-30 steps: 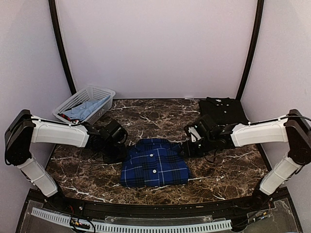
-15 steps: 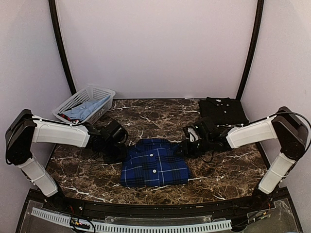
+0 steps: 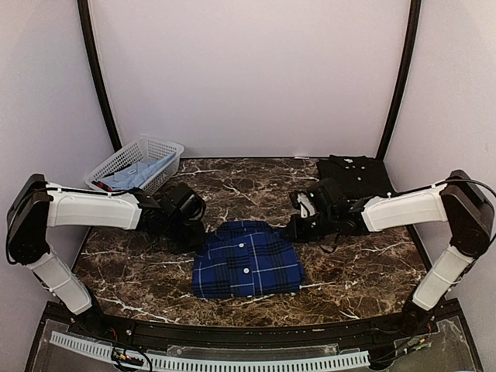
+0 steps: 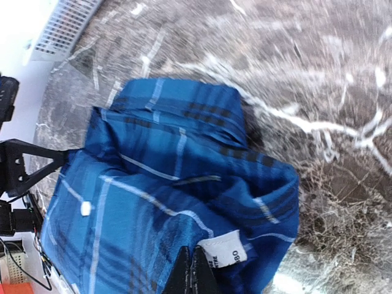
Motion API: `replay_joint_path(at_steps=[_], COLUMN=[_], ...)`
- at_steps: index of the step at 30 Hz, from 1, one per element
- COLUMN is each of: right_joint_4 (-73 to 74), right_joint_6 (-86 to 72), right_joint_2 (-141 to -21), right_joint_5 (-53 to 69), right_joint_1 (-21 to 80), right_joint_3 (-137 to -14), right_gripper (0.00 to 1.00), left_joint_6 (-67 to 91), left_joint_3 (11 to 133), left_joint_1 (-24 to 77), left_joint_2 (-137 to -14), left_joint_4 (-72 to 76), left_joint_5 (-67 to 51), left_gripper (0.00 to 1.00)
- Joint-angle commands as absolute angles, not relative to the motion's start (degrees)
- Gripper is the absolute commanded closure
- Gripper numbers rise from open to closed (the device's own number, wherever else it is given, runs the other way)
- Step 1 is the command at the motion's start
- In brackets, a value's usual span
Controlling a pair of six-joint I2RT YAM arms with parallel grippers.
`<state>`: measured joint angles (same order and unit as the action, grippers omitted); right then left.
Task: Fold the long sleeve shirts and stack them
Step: Adjust the 2/3-rectangle-folded shirt at the center of the board.
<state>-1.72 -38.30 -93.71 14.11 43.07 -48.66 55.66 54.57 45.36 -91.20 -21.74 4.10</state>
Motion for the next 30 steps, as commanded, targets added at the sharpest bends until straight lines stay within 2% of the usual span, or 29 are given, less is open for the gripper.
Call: replay_joint_path(at_steps=[1,9,15,23,26,30], right_joint_4=[1.45,-1.72,-6.57,-6.55,-5.21,-2.11], right_joint_6=[-33.67,-30.13,-27.32,-24.29,-24.01,-22.78], right_joint_2=[-87.67,-85.83,-93.08,-108.78,-110.97,-110.20], right_joint_5=[7.86,1.74,0.91,3.15,3.25,2.54], right_joint_1=[45.17,45.24,41.09,35.94,34.64,34.26], right_joint_3=[-51.74,-52.16,-55.27,-66.59,-69.42,-72.11], right_gripper=[1.00,1.00,1.00,1.00,0.90,0.64], left_joint_6=[53.18,47.89,41.40,38.46,38.31,37.63], left_joint_3=[57.80,65.15,69.26,78.41,79.86,81.78], left_joint_1=[45.21,43.05,35.76,30.69,29.65,28.53], left_joint_2=[-85.59,-86.74,-94.15,-108.40,-110.66,-112.35], left_joint_4=[-24.48,-24.91,-17.04,-15.13,-14.29,-14.98], left_joint_5=[6.61,10.01,7.14,8.32,8.56,8.70], left_gripper=[1.00,1.00,1.00,1.00,1.00,1.00])
